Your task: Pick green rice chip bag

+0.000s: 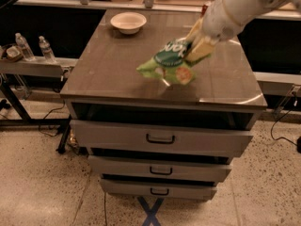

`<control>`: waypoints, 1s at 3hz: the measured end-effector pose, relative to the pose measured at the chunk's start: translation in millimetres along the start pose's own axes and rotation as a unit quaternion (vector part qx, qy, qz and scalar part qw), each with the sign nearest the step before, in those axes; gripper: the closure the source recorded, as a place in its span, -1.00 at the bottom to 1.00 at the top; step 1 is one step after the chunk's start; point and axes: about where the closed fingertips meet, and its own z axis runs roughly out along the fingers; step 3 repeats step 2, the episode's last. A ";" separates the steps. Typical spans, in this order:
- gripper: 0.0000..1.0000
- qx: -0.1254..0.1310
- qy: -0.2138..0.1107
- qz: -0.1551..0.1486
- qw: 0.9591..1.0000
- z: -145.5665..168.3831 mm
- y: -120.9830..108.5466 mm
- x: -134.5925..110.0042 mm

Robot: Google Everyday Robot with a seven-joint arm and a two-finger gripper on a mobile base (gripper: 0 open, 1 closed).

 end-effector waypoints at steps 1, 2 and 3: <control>1.00 0.069 -0.042 0.015 0.997 -76.9 -18.0 -25.4; 1.00 0.075 -0.048 0.013 0.996 -82.7 -21.5 -30.0; 1.00 0.075 -0.048 0.013 0.996 -82.7 -21.5 -30.0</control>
Offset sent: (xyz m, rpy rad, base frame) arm -0.0112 -0.0180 0.0716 0.0995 -0.0937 -0.0566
